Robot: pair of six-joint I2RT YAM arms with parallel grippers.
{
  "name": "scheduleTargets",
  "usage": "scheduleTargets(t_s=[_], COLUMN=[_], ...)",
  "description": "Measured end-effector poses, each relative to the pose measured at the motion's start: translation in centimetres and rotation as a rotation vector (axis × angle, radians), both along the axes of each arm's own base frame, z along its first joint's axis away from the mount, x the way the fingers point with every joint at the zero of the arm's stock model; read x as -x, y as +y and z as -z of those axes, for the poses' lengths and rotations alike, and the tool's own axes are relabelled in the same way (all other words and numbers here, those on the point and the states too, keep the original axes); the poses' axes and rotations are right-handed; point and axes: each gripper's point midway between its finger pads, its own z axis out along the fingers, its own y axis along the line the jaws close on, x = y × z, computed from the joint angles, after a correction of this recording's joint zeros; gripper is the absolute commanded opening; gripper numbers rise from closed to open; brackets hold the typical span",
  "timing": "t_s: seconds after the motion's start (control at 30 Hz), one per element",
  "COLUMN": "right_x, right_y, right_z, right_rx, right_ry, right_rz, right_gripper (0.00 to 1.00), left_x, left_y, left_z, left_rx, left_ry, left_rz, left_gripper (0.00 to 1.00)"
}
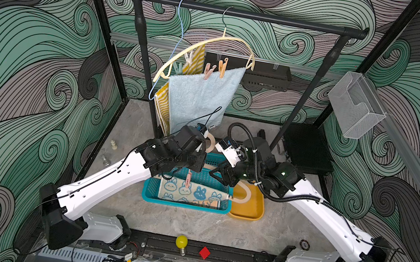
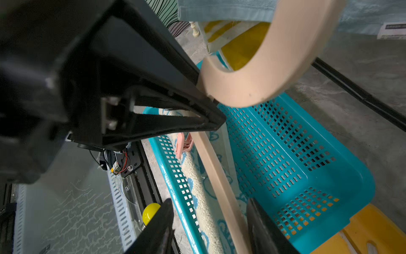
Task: Remove the clothespins securing towels to the hanger
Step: Remove the clothespin from the hanger.
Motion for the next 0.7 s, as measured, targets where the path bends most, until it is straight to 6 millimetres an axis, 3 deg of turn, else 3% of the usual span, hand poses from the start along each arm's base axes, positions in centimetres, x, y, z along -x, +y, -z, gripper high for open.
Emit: scheduleTargets(t_s=[0.3, 0.43, 0.5, 0.67, 0.7], right_x=[-0.1, -0.4, -0.4, -0.3, 0.1], right_y=[0.4, 0.6, 0.7, 0.8, 1.1], right_z=[-0.6, 0.2, 0.6, 0.3, 0.1], right_rx=[-0.015, -0.003, 0.002, -0.017, -0.031], right_ry=[-0.002, 0.027, 0.036, 0.043, 0.05], right_rz=[-0.037, -0.047, -0.053, -0.081, -0.104], right_gripper=[0.53, 0.5, 0.44, 0.04, 0.0], left_x=[0.4, 0.5, 0.6, 0.6, 0.5], left_y=[0.3, 0.4, 0.4, 0.4, 0.5], left_z=[-1.4, -2.2, -2.3, -2.2, -2.2], left_rx=[0.03, 0.051, 0.053, 0.05, 0.046], left_ry=[-0.033, -0.053, -0.055, -0.057, -0.062], left_rz=[0.01, 0.01, 0.012, 0.012, 0.012], left_gripper=[0.0, 0.0, 0.0, 0.0, 0.04])
